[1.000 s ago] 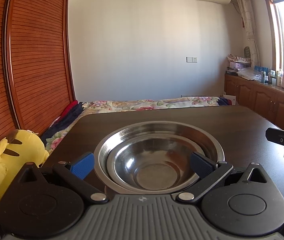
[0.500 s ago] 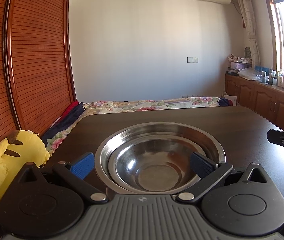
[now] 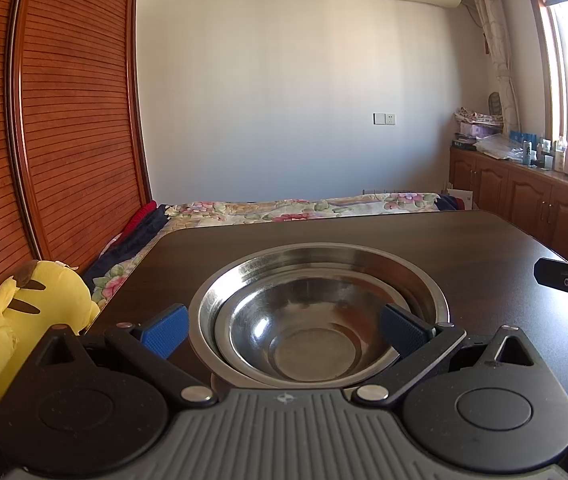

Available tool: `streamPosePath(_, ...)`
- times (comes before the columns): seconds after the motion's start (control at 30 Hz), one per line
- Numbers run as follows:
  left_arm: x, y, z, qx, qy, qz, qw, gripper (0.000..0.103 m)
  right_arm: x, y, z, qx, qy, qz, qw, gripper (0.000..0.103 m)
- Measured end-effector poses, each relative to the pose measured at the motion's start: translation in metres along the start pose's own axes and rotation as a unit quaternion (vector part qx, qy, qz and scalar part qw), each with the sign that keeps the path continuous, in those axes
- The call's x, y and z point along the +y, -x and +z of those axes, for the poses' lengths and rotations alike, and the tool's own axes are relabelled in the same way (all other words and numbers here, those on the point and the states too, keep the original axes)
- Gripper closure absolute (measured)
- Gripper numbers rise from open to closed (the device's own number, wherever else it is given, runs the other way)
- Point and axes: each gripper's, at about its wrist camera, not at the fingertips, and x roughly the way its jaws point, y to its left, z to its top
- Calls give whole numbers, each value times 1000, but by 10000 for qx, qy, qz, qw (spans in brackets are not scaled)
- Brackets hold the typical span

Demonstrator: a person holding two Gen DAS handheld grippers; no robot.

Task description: Organize plates and bowls

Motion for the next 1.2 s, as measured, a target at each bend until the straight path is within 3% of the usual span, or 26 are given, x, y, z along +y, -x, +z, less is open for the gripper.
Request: streamPosePath(1.2, -1, 3, 1, -22, -4, 21, 10000, 1, 0, -2, -1, 20, -42, 14, 10000, 0)
